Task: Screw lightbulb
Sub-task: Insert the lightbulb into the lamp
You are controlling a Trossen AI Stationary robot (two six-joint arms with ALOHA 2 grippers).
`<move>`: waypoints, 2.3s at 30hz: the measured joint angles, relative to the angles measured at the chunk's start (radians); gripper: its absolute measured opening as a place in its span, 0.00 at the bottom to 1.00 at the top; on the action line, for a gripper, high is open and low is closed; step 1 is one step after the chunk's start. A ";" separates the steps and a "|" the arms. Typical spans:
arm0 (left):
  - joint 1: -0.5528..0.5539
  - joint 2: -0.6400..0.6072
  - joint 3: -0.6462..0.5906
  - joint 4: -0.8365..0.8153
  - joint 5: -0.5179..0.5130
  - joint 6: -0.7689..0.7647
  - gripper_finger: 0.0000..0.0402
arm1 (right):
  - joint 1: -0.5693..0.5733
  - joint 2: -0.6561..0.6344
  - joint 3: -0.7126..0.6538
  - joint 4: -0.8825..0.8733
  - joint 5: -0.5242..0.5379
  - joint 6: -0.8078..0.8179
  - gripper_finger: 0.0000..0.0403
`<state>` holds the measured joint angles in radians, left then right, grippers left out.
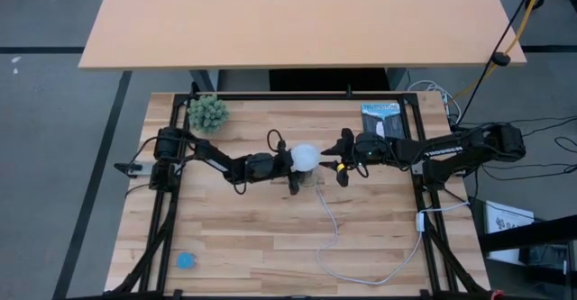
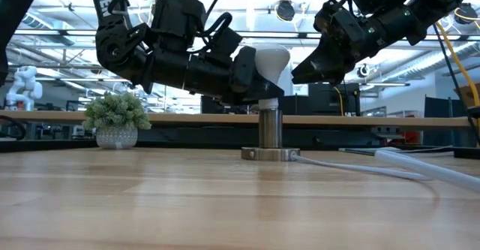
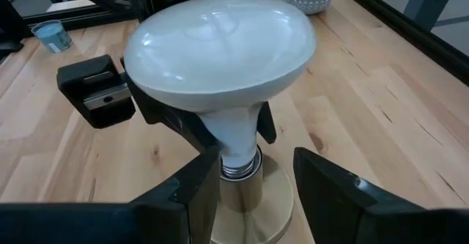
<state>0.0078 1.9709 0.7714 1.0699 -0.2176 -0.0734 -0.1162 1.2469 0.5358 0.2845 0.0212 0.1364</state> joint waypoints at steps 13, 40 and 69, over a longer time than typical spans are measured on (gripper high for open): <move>0.000 0.000 0.186 -0.367 -0.002 0.004 0.45 | 0.000 0.000 0.000 -0.046 0.000 0.001 0.41; -0.008 0.000 0.107 -0.215 0.046 -0.001 0.45 | 0.000 0.000 0.000 -0.029 -0.021 -0.069 0.41; -0.005 -0.010 0.104 -0.226 0.054 0.020 0.45 | 0.000 0.000 0.000 -0.058 -0.024 -0.044 0.41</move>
<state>0.0032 1.9610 0.8757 0.8440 -0.1641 -0.0531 -0.1162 1.2465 0.5358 0.2264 -0.0025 0.0928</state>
